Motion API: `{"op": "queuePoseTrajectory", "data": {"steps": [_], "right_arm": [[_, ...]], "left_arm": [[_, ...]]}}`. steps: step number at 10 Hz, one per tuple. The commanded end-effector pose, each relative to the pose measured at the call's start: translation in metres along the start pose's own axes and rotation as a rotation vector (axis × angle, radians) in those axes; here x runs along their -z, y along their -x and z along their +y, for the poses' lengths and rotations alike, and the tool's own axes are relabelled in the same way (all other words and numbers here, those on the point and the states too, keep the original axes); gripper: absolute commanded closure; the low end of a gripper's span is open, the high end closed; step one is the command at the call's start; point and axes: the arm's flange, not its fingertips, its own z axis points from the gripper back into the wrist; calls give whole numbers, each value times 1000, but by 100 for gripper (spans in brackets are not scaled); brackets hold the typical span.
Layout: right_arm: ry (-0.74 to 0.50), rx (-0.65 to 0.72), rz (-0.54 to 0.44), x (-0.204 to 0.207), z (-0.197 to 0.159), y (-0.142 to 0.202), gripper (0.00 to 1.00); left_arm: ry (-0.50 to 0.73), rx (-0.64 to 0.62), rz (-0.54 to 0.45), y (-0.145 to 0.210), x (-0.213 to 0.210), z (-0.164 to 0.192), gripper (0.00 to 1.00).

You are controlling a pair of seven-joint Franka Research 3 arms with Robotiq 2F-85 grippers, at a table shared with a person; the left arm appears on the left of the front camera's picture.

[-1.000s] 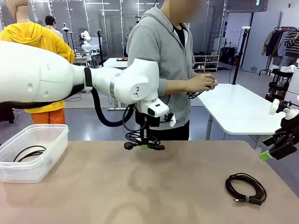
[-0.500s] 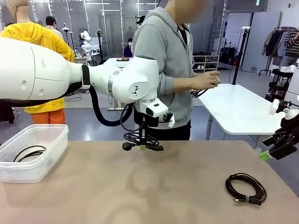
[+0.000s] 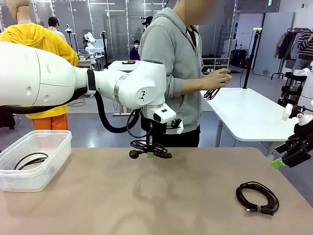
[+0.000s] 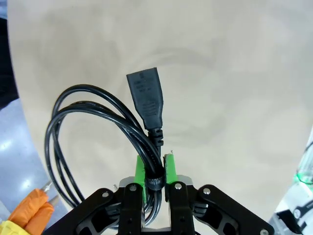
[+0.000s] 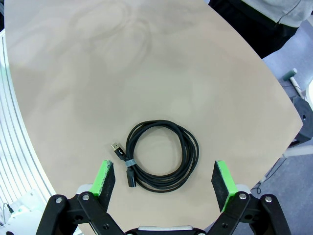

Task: Organize and store the cables.
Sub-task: Place the Power Cable into the Organizing box.

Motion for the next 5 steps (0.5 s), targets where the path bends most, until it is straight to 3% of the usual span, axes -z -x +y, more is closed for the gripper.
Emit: {"op": "queuePoseTrajectory", "data": {"steps": [1,5], "right_arm": [[-9,-2,3,-1,-1,-1,0],[-9,-2,3,-1,-1,-1,0]], "left_arm": [[-22,78,-61,44,-28,-19,82],[-146,82,-132,200,-35,-81,82]]}}
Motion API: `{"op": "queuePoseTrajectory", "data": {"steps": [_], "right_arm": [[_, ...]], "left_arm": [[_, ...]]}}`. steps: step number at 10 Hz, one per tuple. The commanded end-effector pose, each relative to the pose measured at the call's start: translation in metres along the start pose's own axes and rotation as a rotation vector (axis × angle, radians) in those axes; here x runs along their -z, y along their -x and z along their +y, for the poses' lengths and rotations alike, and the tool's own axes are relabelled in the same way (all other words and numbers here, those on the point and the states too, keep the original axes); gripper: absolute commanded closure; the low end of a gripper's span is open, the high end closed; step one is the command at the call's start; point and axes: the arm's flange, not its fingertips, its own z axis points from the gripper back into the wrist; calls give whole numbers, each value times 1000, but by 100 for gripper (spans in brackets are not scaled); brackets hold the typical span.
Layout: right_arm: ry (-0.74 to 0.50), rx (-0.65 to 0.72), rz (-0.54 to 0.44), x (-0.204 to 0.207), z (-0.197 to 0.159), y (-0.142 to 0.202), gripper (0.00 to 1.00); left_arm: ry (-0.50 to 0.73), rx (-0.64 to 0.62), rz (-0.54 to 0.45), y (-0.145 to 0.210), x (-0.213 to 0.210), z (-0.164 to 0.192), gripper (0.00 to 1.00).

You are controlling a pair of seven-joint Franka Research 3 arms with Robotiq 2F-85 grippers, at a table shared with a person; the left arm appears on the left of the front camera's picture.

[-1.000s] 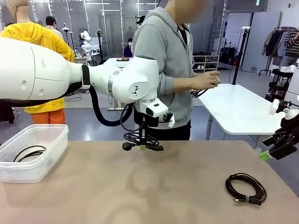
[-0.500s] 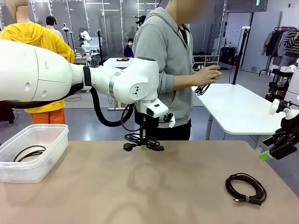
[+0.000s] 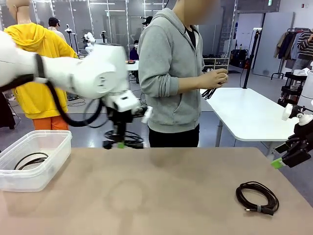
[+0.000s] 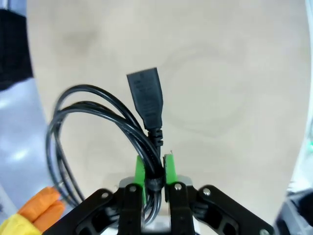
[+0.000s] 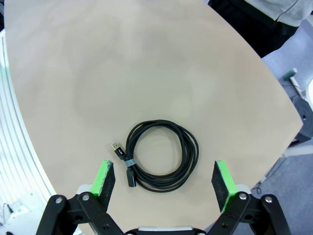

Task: Organize and store the cables.
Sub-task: Place the Power Cable into the Organizing box.

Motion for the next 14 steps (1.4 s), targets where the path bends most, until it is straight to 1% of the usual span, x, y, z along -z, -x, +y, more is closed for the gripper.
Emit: {"op": "queuePoseTrajectory", "data": {"steps": [1,3,4,5,7,8,10,11,13,14], "right_arm": [[-8,-3,3,0,-1,-1,0],[-8,-3,3,0,-1,-1,0],[-8,-3,3,0,-1,-1,0],[-8,-3,3,0,-1,-1,0],[-8,-3,3,0,-1,-1,0],[-8,-3,3,0,-1,-1,0],[-8,-3,3,0,-1,-1,0],[-8,-3,3,0,-1,-1,0],[-8,-3,3,0,-1,-1,0],[-8,-3,3,0,-1,-1,0]], "left_arm": [[-109,-3,-100,85,-6,-64,82],[-195,-64,-155,161,-18,-94,82],[-206,-71,-136,194,-24,-110,82],[-216,-71,-115,217,-27,-116,82],[-218,-138,-72,259,-25,-110,82],[-216,-177,-67,282,-23,-106,82],[-211,-215,-72,315,-17,-96,82],[-216,-208,-90,328,-13,-92,82],[-179,-262,-95,346,2,-81,82],[-169,-279,-104,349,8,-77,82]]}}
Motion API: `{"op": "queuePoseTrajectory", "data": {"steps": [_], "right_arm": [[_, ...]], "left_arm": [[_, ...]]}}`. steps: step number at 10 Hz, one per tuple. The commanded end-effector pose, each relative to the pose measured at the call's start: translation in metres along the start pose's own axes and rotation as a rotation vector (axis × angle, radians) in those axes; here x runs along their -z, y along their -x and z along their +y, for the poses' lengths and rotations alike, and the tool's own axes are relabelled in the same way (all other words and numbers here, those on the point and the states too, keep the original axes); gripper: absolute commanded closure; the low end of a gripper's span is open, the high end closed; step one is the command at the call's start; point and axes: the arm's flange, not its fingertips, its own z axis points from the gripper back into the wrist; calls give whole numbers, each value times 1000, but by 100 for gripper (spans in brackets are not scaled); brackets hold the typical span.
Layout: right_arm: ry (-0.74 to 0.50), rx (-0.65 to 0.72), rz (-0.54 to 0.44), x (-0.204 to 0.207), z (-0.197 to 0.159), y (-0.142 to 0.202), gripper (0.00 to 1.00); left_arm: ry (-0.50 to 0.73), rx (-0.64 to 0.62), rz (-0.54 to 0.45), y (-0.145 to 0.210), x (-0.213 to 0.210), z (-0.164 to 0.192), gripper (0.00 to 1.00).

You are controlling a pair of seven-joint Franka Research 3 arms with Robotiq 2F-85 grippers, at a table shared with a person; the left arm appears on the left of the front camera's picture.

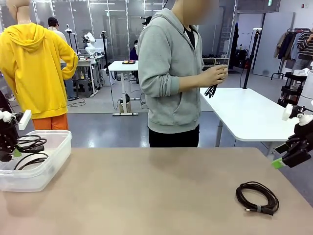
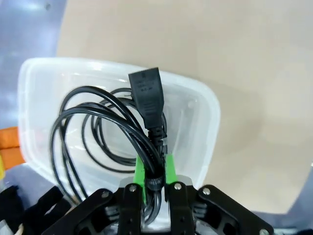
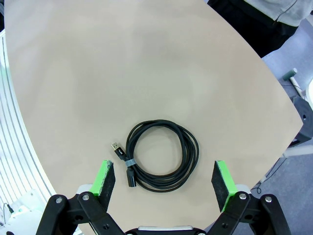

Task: Organize and store the cables.
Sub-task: Place the Power Cable into the Organizing box.

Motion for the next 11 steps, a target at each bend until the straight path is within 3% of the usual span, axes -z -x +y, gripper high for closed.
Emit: {"op": "queuePoseTrajectory", "data": {"steps": [1,5,6,7,8,9,11], "right_arm": [[-8,-3,4,0,-1,-1,0],[-8,-3,4,0,-1,-1,0],[-8,-3,4,0,-1,-1,0],[-8,-3,4,0,-1,-1,0],[-8,-3,4,0,-1,-1,0],[-8,-3,4,0,-1,-1,0],[-8,-3,4,0,-1,-1,0]], "left_arm": [[-10,-13,-29,3,7,14,82],[2,-79,-32,6,29,26,82],[2,-98,-15,5,32,28,72],[-12,-113,-2,5,32,30,53],[-19,-128,-3,5,30,29,42],[-19,-142,6,4,29,28,23],[-31,-150,10,-1,25,25,0]]}}
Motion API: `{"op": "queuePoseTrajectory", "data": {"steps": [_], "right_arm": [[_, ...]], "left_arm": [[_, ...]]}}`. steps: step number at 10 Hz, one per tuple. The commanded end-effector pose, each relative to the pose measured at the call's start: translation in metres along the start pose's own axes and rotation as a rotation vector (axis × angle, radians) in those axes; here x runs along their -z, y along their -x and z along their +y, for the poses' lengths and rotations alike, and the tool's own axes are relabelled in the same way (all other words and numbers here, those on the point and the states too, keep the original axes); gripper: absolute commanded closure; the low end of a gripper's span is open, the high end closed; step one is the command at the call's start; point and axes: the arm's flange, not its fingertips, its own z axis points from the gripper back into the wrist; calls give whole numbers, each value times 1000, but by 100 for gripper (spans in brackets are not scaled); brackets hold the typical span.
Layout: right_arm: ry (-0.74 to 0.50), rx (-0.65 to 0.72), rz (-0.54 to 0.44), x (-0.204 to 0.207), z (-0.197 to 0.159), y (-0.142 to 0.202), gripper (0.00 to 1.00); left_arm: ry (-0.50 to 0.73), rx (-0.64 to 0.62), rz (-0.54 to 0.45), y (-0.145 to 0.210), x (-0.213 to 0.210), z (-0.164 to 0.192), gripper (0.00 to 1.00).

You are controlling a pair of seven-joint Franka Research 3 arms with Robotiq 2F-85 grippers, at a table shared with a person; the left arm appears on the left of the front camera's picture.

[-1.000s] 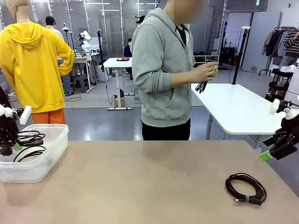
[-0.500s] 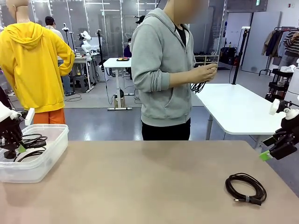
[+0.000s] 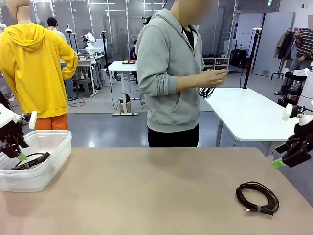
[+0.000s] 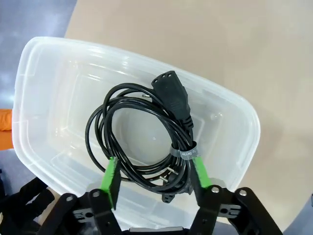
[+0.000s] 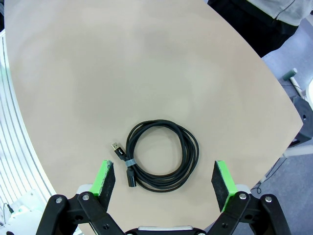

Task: Organize and store the cables.
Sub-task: Place the Power Cable into the Organizing box.

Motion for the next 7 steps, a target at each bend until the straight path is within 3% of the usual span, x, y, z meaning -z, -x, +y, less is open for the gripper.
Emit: {"op": "queuePoseTrajectory", "data": {"steps": [1,4,7], "right_arm": [[-8,-3,4,0,-1,-1,0],[-8,-3,4,0,-1,-1,0],[-8,-3,4,0,-1,-1,0]], "left_arm": [[-34,-22,10,-4,-5,-4,0],[-52,-76,-1,-11,-5,-18,0],[-15,-30,-5,-8,-6,-2,0]]}}
